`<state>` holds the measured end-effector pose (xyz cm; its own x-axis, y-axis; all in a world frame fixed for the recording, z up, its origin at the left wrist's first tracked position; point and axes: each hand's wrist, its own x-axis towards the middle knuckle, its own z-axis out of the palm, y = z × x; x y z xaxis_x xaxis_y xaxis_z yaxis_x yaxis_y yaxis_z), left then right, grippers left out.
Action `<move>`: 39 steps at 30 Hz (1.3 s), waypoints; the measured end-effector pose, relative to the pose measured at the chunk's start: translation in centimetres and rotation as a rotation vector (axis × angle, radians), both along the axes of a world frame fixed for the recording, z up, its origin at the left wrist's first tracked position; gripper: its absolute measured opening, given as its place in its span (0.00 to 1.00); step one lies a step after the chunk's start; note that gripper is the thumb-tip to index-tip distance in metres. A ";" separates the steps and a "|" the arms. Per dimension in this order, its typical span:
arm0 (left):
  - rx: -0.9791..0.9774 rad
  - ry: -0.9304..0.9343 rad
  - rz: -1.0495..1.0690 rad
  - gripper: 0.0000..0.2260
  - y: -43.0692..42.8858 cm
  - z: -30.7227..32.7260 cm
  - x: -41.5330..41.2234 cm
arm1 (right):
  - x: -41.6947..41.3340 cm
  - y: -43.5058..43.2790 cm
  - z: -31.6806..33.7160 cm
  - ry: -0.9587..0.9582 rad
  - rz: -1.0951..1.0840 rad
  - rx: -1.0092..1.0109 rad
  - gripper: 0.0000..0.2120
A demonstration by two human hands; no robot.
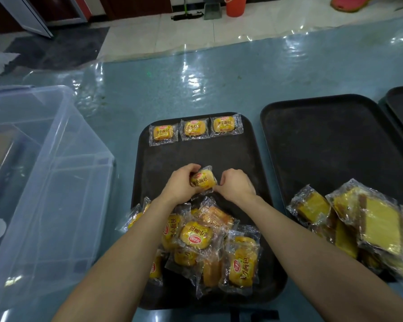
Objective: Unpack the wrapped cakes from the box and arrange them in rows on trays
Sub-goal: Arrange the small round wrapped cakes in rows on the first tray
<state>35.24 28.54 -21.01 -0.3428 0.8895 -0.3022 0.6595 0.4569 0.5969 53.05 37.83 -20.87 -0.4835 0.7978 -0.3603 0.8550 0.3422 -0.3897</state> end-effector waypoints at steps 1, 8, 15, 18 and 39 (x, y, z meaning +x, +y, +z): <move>-0.007 0.064 -0.059 0.37 0.0 -0.1 0.0 | 0.1 -0.1 0.1 -0.029 0.029 0.034 0.17; -0.004 0.379 -0.275 0.48 -0.9 -0.7 -1.5 | -1.3 1.2 0.1 0.137 0.388 0.090 0.50; 0.007 0.498 -0.177 0.34 -1.8 -0.9 -2.2 | -2.1 1.7 0.0 0.056 0.402 0.136 0.42; 0.009 0.466 -0.138 0.34 -0.7 -0.7 -1.7 | -1.3 1.8 -0.3 0.049 0.354 0.161 0.40; 0.166 0.458 -0.092 0.32 12.6 -2.4 1.3 | 1.5 12.5 0.3 0.032 0.108 0.288 0.39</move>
